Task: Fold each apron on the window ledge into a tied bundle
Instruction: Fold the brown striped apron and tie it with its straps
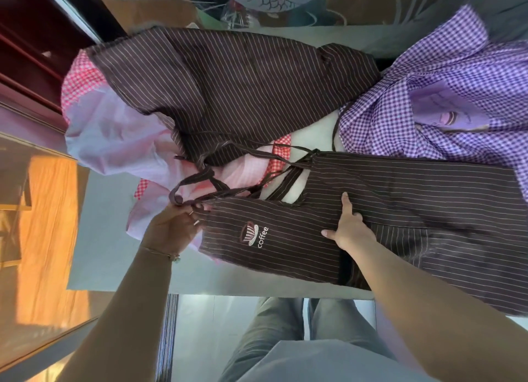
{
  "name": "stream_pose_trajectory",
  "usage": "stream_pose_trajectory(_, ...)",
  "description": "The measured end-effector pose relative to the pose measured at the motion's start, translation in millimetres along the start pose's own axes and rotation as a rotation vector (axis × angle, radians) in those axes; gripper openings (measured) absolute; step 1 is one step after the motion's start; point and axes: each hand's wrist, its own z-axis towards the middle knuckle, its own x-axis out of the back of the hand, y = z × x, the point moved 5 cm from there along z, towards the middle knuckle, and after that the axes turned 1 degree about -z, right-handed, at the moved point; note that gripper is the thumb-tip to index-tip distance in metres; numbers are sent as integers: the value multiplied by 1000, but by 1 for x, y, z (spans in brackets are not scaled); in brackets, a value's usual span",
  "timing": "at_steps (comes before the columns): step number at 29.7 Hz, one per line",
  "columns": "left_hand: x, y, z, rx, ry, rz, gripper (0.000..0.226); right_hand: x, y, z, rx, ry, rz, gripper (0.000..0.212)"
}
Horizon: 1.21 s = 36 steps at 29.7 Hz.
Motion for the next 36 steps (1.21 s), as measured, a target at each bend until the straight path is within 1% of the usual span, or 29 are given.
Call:
stream_pose_trajectory(1, 0, 6, -1, -39, 58, 19, 16, 1, -1, 0, -4, -2, -5, 117)
stream_pose_trajectory(2, 0, 11, -2, -74, 86, -9, 13, 1, -1, 0, -8, -3, -9, 117)
stream_pose_trajectory(4, -16, 14, -2, -109, 93, 2, 23, 1, -3, 0, -10, -1, -17, 117)
stream_pose_trajectory(7, -30, 6, 0, 17, 258, 193, 17, 1, -3, -1, -8, 7, -36, 118)
stream_pose_trajectory(8, -24, 11, 1, 18, 353, 255, 14, 1, -4, -1, -1, 9, -48, 117)
stream_pose_trajectory(9, -18, 21, 0, -32, 467, 319, 10, 2, -5, -2, 7, 10, -61, 117)
stream_pose_trajectory(11, -1, 53, -12, -292, 842, 564, 4, 3, -6, -3, 28, 21, -100, 116)
stream_pose_trajectory(12, 0, 68, -23, -430, 1083, 786, 13, 4, -6, -3, 44, 31, -133, 116)
stream_pose_trajectory(13, -5, 74, -29, -535, 1238, 1022, 23, 5, -6, -4, 60, 40, -171, 115)
stream_pose_trajectory(14, -20, 73, -30, -619, 1273, 1234, 29, 5, -6, -4, 73, 47, -209, 115)
stream_pose_trajectory(15, -38, 61, -25, -655, 1223, 1402, 31, 6, -7, -5, 82, 53, -241, 115)
stream_pose_trajectory(16, -61, 45, -17, -678, 1112, 1552, 30, 7, -6, -4, 89, 56, -265, 115)
stream_pose_trajectory(17, -84, 24, -8, -717, 948, 1698, 26, 8, -7, -5, 92, 55, -279, 115)
stream_pose_trajectory(18, -104, 1, 6, -720, 732, 1835, 25, 9, -7, -4, 98, 54, -288, 115)
stream_pose_trajectory(19, -124, -25, 20, -646, 502, 1952, 29, 9, -8, -5, 103, 54, -298, 114)
stream_pose_trajectory(20, -135, -55, 33, -511, 275, 2049, 37, 10, -10, -4, 109, 54, -317, 114)
stream_pose_trajectory(22, -144, -113, 53, -246, -125, 2283, 62, 14, -15, -5, 118, 41, -386, 112)
stream_pose_trajectory(23, -139, -138, 59, -144, -270, 2398, 76, 17, -19, -6, 130, 26, -438, 109)
stream_pose_trajectory(24, -131, -156, 65, -50, -350, 2479, 87, 25, -23, -4, 161, 36, -486, 101)
stream_pose_trajectory(25, -118, -169, 69, 51, -382, 2541, 95, 37, -29, -2, 224, 97, -490, 85)
stream_pose_trajectory(26, -107, -176, 71, 132, -388, 2578, 100, 53, -37, -1, 319, 202, -436, 63)
stream_pose_trajectory(27, -99, -180, 72, 196, -375, 2595, 104, 71, -46, -1, 422, 328, -343, 49)
stream_pose_trajectory(28, -94, -182, 75, 236, -350, 2600, 106, 89, -55, 1, 524, 461, -252, 46)
stream_pose_trajectory(29, -92, -182, 76, 261, -326, 2601, 109, 104, -64, 2, 608, 563, -180, 51)
stream_pose_trajectory(30, -92, -182, 78, 284, -310, 2601, 113, 113, -73, 5, 655, 602, -151, 63)
stream_pose_trajectory(32, -93, -181, 83, 348, -287, 2608, 121, 116, -92, 20, 643, 507, -239, 94)
stream_pose_trajectory(33, -93, -181, 87, 373, -278, 2620, 125, 112, -101, 28, 625, 437, -311, 104)
stream_pose_trajectory(34, -93, -180, 89, 395, -269, 2631, 129, 108, -106, 34, 614, 387, -377, 109)
stream_pose_trajectory(36, -92, -179, 95, 424, -258, 2647, 135, 101, -111, 48, 604, 367, -439, 109)
